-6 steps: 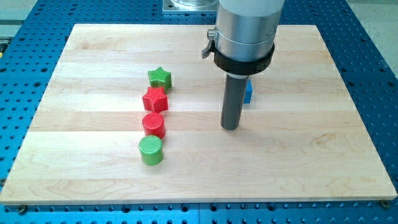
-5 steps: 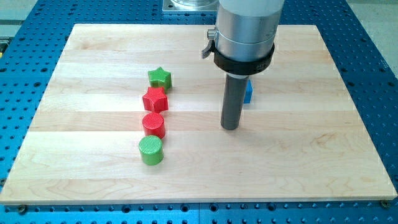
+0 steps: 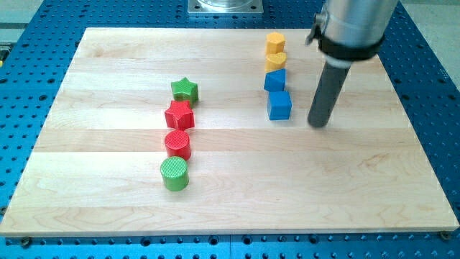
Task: Push the triangle into the blue cube
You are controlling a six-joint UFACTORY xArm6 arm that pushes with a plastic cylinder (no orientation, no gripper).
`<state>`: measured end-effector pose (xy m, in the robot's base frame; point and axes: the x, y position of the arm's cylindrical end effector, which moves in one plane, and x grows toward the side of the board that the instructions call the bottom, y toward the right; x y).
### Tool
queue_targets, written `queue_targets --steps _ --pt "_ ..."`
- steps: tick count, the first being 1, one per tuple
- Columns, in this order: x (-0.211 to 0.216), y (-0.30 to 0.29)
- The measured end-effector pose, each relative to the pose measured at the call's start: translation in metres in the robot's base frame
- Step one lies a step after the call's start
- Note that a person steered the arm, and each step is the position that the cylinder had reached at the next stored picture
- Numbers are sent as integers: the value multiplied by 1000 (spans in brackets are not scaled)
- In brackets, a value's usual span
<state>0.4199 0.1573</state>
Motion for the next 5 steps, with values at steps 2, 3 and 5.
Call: queue_targets --steps 2,3,5 --pt "-78 -18" --pt "-82 -29" --pt "-61 -53"
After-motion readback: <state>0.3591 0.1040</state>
